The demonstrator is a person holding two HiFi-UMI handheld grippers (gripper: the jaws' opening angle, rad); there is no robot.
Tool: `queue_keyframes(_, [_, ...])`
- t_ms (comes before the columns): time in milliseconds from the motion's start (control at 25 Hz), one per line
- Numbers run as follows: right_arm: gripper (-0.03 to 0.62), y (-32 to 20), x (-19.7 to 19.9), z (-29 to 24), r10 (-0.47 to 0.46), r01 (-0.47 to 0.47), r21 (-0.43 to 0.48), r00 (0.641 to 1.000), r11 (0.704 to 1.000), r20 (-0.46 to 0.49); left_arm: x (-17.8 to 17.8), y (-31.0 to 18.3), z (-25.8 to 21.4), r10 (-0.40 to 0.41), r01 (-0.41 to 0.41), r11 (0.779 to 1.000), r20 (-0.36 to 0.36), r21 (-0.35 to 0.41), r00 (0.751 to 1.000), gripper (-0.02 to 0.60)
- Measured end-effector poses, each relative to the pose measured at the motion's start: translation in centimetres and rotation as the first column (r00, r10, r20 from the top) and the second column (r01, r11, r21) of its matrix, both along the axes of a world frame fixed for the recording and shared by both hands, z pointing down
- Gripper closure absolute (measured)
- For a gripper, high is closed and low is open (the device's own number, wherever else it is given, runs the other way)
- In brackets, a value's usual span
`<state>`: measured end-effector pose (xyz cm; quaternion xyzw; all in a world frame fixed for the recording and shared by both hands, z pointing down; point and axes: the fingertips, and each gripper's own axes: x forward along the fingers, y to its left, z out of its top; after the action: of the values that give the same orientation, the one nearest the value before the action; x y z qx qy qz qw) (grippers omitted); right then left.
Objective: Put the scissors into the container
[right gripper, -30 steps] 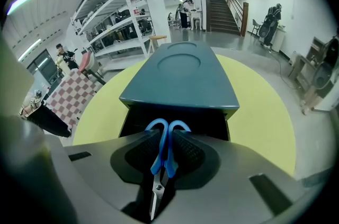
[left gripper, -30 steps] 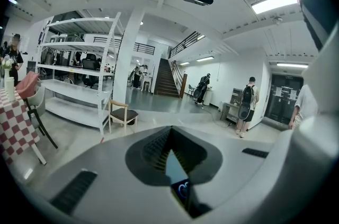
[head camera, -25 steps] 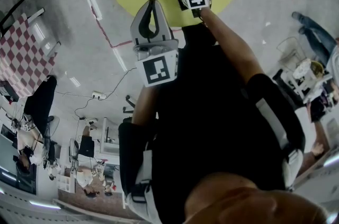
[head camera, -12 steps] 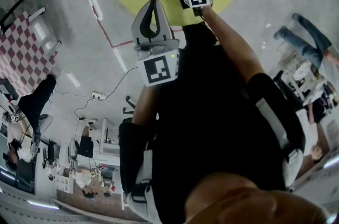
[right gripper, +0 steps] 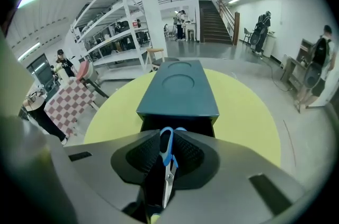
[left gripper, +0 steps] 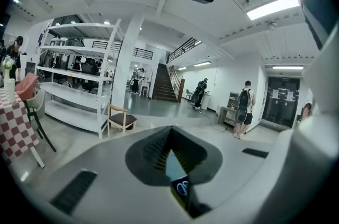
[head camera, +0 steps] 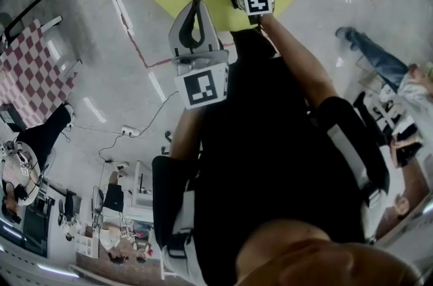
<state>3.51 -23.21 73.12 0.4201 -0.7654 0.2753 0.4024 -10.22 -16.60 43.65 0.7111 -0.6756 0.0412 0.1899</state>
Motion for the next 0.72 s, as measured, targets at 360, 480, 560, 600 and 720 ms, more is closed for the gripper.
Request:
queue_keyframes(360, [0.592, 3.0, -0.3, -6.4, 0.056, -0.061, 0.092, 0.997, 0.994, 0.054, -0.5, 3.6, -2.6, 0.059, -0.059, 0.996, 0.006, 0.063, 0.998, 0.583])
queue_keyframes(480, [0.594, 4.4, -0.1, -8.2, 0.068, -0.076, 0.134, 0.996, 0.988, 0.066, -0.9, 5.0, -4.0, 0.075, -0.076, 0.993, 0.014, 0.093, 0.997, 0.583])
queue_keyframes(560, [0.594, 5.7, -0.2, -10.0, 0.079, -0.092, 0.152, 0.993, 0.984, 0.088, -1.2, 6.1, -4.7, 0.083, -0.084, 0.99, 0.018, 0.109, 0.996, 0.583])
queue_keyframes(600, [0.594, 6.3, -0.3, -10.8, 0.084, -0.099, 0.165, 0.992, 0.981, 0.098, -1.4, 6.7, -4.9, 0.086, -0.088, 0.989, 0.019, 0.115, 0.996, 0.583])
queue_keyframes(720, [0.594, 8.4, 0.1, -13.3, 0.098, -0.123, 0.209, 0.987, 0.97, 0.127, -1.5, 8.6, -5.5, 0.103, -0.104, 0.986, 0.016, 0.129, 0.995, 0.583])
